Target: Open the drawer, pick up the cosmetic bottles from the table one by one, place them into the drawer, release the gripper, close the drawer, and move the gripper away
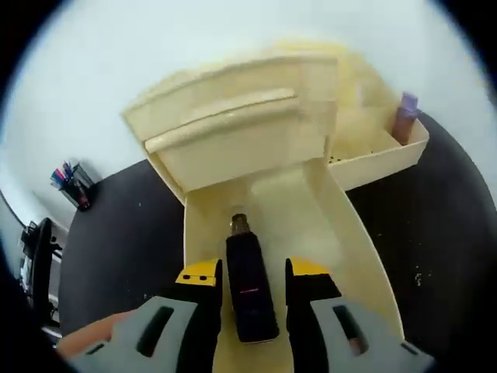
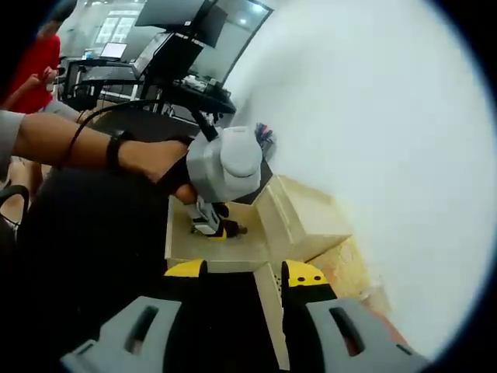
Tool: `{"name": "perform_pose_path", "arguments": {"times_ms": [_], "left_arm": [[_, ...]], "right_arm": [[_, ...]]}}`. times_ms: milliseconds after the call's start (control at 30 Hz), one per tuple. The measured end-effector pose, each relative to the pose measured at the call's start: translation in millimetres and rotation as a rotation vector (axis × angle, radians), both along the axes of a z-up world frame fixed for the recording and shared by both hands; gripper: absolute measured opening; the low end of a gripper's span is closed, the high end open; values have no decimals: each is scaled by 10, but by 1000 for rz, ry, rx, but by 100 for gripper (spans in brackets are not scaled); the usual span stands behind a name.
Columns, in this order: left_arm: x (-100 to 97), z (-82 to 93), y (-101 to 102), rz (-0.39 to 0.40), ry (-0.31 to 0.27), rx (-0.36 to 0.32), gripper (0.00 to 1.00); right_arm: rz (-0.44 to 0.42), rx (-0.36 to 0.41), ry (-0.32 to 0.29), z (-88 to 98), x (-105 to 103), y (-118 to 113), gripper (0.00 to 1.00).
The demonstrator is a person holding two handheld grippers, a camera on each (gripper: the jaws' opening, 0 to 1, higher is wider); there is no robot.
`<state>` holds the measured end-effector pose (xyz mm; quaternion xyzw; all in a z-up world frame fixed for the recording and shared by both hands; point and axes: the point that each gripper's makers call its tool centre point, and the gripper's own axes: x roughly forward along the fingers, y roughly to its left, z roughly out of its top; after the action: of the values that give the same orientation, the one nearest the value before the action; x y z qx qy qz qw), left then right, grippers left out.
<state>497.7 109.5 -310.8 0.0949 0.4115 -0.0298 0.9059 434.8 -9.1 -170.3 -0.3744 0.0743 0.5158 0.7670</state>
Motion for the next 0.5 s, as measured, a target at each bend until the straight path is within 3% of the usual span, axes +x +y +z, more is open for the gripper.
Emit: {"name": "perform_pose_path", "arguments": {"times_ms": [100, 300, 500], "left_arm": [[1, -96, -3, 0, 33, 22, 30], [8, -109, 59, 10, 32, 100, 22], [1, -92, 65, 29, 20, 82, 17]], "right_arm": [[2, -3, 0, 10, 21, 4, 34], [2, -11, -2, 11, 52, -2, 34], [3, -21, -9, -38, 7, -4, 34]]}}
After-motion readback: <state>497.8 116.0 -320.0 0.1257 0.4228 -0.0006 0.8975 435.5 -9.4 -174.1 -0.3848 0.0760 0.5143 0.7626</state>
